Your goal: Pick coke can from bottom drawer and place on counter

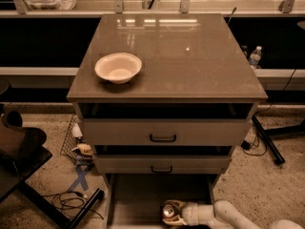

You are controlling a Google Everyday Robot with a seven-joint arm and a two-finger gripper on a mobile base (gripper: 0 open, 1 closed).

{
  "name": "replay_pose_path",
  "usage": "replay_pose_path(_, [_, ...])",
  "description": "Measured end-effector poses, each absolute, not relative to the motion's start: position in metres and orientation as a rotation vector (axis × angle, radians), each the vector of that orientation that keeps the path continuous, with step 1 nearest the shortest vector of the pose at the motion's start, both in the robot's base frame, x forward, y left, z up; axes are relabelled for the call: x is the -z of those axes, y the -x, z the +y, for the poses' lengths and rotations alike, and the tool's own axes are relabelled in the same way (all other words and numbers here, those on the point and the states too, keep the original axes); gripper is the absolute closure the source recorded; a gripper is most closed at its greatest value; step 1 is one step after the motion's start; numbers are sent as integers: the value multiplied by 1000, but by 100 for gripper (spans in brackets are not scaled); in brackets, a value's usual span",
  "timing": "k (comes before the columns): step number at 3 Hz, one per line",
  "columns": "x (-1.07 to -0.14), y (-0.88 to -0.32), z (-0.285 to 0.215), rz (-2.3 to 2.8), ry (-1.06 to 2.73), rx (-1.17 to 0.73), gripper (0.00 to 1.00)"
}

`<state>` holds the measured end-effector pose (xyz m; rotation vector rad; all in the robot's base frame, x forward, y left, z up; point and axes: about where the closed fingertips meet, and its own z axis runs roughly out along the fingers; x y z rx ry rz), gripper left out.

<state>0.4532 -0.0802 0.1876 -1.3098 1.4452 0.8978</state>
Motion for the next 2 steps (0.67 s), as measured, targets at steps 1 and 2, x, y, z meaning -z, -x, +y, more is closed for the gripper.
replay_pose_path(1, [-187,-452,-77,1442,1310,-905,98])
replay_pose_path(2, [-187,-452,-76,1442,1310,-907,100])
